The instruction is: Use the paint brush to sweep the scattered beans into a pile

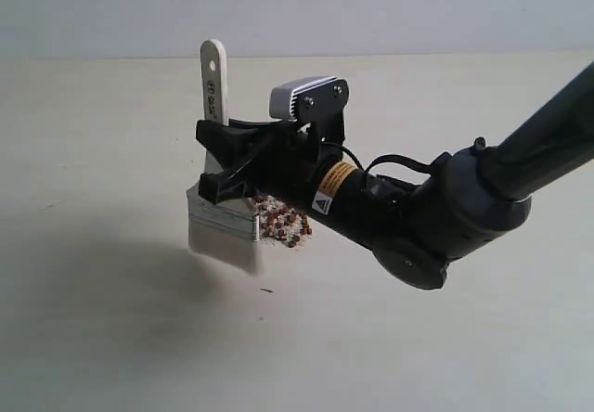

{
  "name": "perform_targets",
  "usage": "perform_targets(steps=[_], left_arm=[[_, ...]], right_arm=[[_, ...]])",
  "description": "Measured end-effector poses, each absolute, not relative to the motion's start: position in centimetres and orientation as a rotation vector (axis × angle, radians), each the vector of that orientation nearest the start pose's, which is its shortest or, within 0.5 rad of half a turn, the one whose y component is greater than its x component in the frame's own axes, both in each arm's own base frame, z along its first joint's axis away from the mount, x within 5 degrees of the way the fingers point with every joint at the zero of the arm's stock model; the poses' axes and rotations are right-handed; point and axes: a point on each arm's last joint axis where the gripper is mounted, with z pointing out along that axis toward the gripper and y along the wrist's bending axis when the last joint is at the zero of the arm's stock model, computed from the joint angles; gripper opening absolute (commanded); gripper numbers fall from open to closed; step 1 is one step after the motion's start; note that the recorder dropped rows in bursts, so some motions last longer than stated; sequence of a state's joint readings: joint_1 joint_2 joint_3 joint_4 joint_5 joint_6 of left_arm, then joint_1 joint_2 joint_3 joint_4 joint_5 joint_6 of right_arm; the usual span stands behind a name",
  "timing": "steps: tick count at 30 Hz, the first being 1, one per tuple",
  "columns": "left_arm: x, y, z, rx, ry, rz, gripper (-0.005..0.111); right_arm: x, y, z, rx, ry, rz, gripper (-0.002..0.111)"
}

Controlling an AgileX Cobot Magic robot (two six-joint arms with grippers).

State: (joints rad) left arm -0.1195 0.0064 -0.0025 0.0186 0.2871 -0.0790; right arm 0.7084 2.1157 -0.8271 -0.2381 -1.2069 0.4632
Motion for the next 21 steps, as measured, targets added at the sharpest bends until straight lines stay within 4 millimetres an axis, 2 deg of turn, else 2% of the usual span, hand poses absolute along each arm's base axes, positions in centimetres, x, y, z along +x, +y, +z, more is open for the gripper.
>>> perform_targets(steps=[10, 21], left_arm=[[5.5, -0.6, 18.8, 0.048, 1.776, -0.126, 0.000], [5.5, -0.6, 18.8, 0.048, 1.776, -0.126, 0.000]], right_arm=[[28.5, 25.3, 9.7, -0.294, 1.680, 0.923, 0.000], [29.1, 24.5, 9.5, -0.274, 1.660, 0.774, 0.000]])
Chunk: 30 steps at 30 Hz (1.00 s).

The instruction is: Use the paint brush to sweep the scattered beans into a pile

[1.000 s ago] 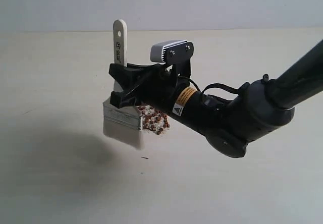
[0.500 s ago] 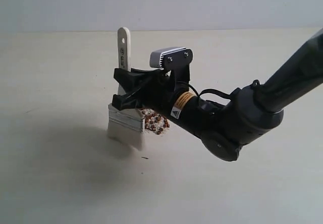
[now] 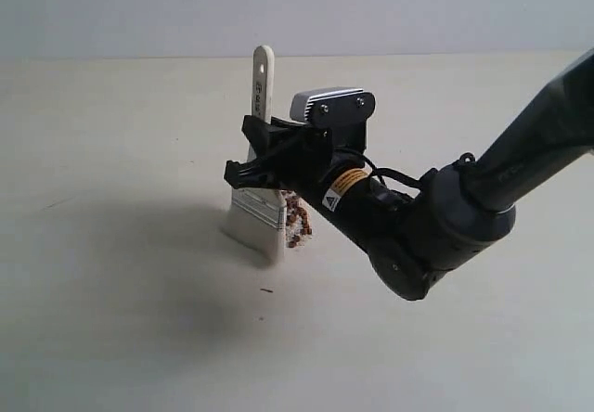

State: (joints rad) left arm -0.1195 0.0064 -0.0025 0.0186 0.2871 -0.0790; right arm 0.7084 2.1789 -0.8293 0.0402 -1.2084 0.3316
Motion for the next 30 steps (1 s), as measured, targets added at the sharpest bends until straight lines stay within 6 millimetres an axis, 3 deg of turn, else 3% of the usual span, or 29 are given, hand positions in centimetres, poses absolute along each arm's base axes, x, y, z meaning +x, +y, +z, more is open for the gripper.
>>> perform_targets(steps=[6, 11, 21, 30], left_arm=[[5.5, -0.6, 18.8, 0.048, 1.776, -0.126, 0.000], [5.5, -0.6, 18.8, 0.048, 1.776, -0.126, 0.000], [5.5, -0.6, 18.8, 0.048, 1.776, -0.126, 0.000], [5.5, -0.6, 18.8, 0.048, 1.776, -0.126, 0.000]], right_arm=[[29.1, 24.6, 9.8, -0.254, 1.663, 0.813, 0.000], [28.7, 25.2, 11.6, -0.302, 1.619, 0.893, 0.000], [27.3, 25.5, 19.7, -0.413, 1.425, 1.003, 0.000], [26.0, 23.2, 24.9, -0.560, 1.623, 0.684, 0.000]])
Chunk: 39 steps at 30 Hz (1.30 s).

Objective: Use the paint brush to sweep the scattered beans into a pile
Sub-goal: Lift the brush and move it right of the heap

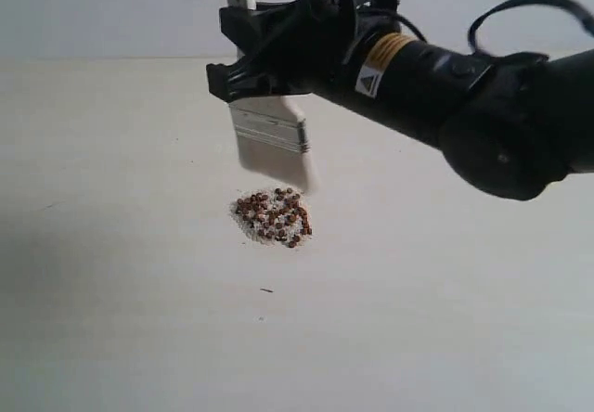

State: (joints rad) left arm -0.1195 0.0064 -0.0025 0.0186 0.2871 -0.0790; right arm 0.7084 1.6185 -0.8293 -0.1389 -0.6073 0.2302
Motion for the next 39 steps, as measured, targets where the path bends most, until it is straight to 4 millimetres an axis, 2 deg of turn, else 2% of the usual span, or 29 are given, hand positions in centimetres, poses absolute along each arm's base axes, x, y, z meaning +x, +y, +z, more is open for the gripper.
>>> perform_targets(steps=[5, 10, 14, 18, 22, 24, 25, 27, 29, 35, 39], left_arm=[[5.5, -0.6, 18.8, 0.048, 1.776, -0.126, 0.000], [5.5, -0.6, 18.8, 0.048, 1.776, -0.126, 0.000], [5.5, -0.6, 18.8, 0.048, 1.776, -0.126, 0.000], [5.5, -0.6, 18.8, 0.048, 1.776, -0.126, 0.000], [5.5, -0.6, 18.8, 0.048, 1.776, -0.126, 0.000], [5.5, -0.6, 18.8, 0.048, 1.776, -0.126, 0.000], [5.5, -0.6, 18.8, 0.048, 1.776, -0.126, 0.000], [5.5, -0.6, 18.8, 0.048, 1.776, -0.126, 0.000], [5.5, -0.6, 18.8, 0.048, 1.776, -0.126, 0.000], [5.5, -0.6, 18.8, 0.048, 1.776, -0.126, 0.000], [5.5, -0.6, 18.8, 0.048, 1.776, -0.126, 0.000]], right_arm=[[24.6, 20.8, 27.2, -0.565, 1.768, 0.528, 0.000], [24.1, 17.7, 28.1, -0.452, 1.963, 0.510, 0.000], [25.5, 13.6, 27.2, -0.315, 2.161, 0.466, 0.000], [26.6, 9.9, 25.0, -0.192, 2.372, 0.424, 0.000], [27.5, 7.8, 22.5, -0.075, 2.583, 0.457, 0.000], [28.4, 8.0, 20.8, -0.074, 2.734, 0.544, 0.000], [29.0, 8.8, 19.9, -0.103, 2.807, 0.654, 0.000], [29.8, 9.6, 18.8, -0.109, 2.839, 0.768, 0.000], [30.9, 10.3, 17.4, -0.039, 2.813, 0.868, 0.000], [32.6, 10.5, 14.7, 0.191, 2.701, 0.920, 0.000], [32.5, 10.4, 14.4, 0.189, 2.681, 0.901, 0.000]])
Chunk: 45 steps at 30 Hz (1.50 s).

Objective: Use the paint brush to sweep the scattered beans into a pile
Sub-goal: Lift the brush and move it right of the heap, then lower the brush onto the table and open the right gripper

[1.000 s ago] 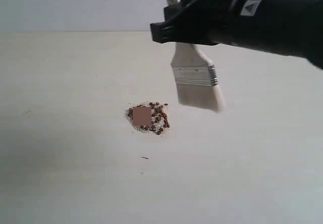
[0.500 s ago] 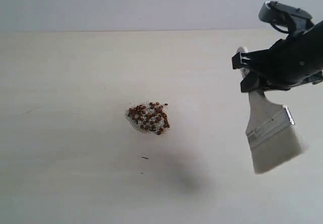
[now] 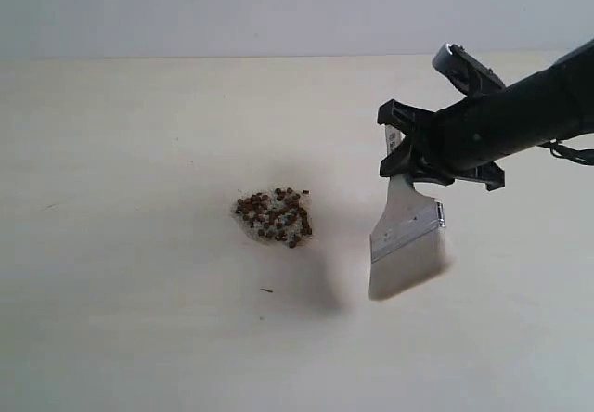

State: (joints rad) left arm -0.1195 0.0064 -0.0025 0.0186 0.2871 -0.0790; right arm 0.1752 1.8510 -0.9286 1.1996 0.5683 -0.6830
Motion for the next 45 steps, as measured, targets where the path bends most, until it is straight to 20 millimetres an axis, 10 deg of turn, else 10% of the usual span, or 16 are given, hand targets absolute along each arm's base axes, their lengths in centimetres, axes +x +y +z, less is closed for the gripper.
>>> perform_targets(steps=[28, 45], left_arm=[[5.5, -0.6, 18.8, 0.048, 1.776, -0.126, 0.000], [5.5, -0.6, 18.8, 0.048, 1.776, -0.126, 0.000]], right_arm=[[32.7, 11.9, 9.3, 0.125, 2.689, 1.159, 0.000], [32.9, 11.6, 9.0, 0.136, 2.689, 1.093, 0.040]])
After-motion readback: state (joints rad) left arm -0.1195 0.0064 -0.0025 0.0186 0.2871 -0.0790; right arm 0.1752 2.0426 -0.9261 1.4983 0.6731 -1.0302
